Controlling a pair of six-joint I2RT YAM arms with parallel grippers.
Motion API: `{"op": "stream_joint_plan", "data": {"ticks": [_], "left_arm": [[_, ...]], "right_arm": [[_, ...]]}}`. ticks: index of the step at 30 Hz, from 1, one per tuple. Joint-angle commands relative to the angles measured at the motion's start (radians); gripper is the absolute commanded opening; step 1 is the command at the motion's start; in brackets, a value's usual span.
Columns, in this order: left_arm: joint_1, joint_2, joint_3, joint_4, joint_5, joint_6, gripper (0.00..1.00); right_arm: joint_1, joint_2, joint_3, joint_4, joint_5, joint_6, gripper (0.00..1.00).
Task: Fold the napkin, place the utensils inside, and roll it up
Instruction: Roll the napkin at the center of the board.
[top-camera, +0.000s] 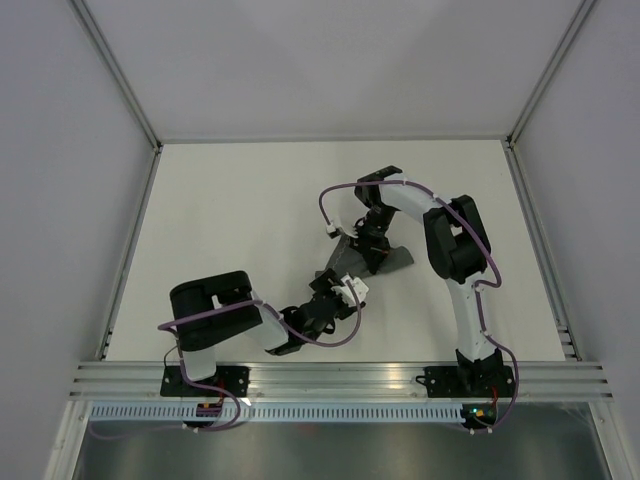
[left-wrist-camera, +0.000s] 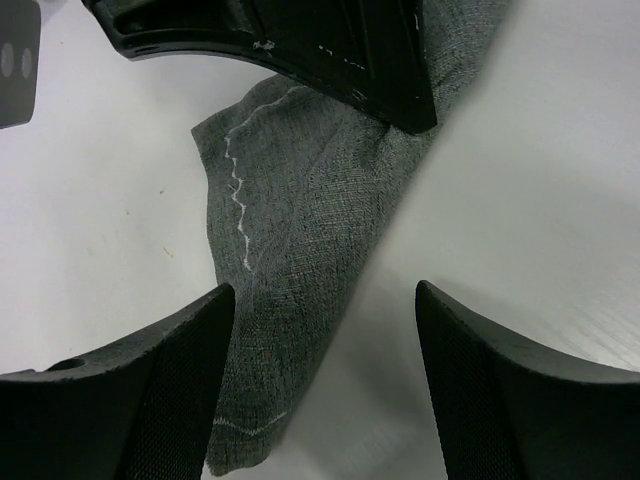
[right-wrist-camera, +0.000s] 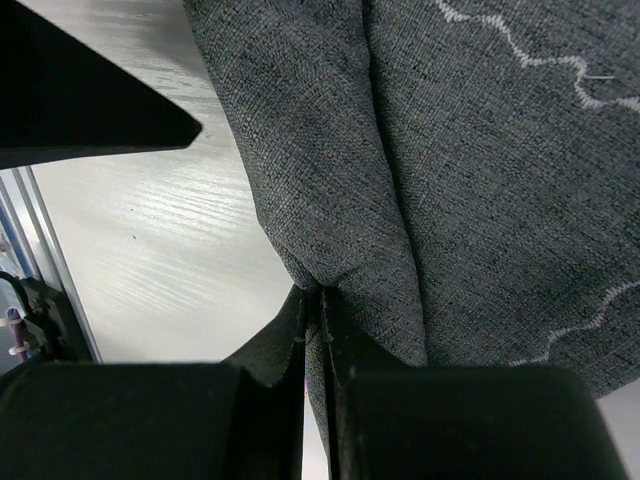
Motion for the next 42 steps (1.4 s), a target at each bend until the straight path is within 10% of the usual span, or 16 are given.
{"op": "stream_joint_plan", "data": {"ticks": [1,23,32,42], "left_arm": [[-0.002,0.059,0.025,0.207,-0.036,0.116,0.78],[0.135,0.041,0.065,-0.123,0.328,0.049,0.58],[0.158,0.059,0.111,-0.232,0.444,-0.013,0.25],[0.202,0.073,0.032,-0.174,0.650,-0.082,0.03]], "right_arm": [[0.005,0.095,-0.036,0.048,0.059,-0.014,0.00],[-0.005,0.110,-0.005,0.049,0.064,-0.001,0.00],[-0.020,0.103,0.004,0.038,0.052,-0.001,0.01],[-0.093,-0.017,0.042,0.025,-0.105,0.008,0.39]]}}
